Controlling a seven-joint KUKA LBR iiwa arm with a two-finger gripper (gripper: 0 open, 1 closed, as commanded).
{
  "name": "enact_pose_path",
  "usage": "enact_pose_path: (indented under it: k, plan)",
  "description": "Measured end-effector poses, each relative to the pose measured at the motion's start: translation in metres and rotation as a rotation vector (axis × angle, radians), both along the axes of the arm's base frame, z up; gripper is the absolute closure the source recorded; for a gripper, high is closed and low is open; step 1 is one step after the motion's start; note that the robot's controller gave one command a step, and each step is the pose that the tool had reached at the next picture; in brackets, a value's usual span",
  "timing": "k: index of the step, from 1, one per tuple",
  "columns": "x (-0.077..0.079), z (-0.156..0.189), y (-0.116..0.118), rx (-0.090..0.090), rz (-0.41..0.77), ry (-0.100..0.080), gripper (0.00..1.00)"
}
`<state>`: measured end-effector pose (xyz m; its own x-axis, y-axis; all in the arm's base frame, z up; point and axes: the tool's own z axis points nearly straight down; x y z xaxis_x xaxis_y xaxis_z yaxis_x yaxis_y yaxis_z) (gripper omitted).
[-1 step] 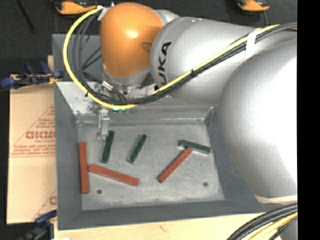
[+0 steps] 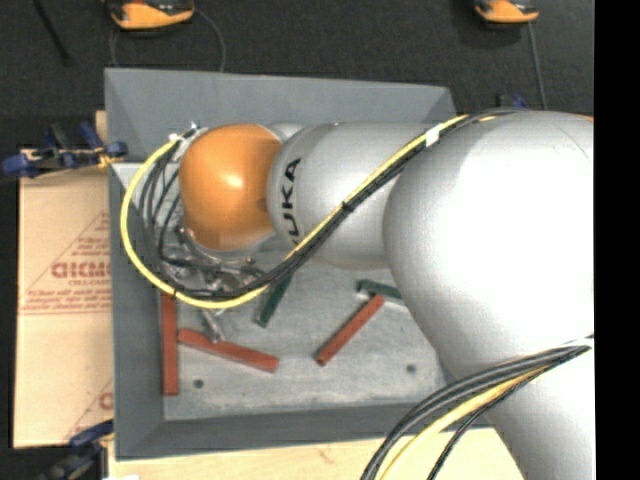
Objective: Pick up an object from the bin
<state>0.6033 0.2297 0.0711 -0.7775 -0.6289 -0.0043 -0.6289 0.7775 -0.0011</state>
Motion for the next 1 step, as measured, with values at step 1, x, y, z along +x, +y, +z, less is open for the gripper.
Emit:
enact_pose_path:
  k: [1]
  plan:
    - [-0.0749,0.0011,-0.0157,0.002,0.164,-0.001,0.0]
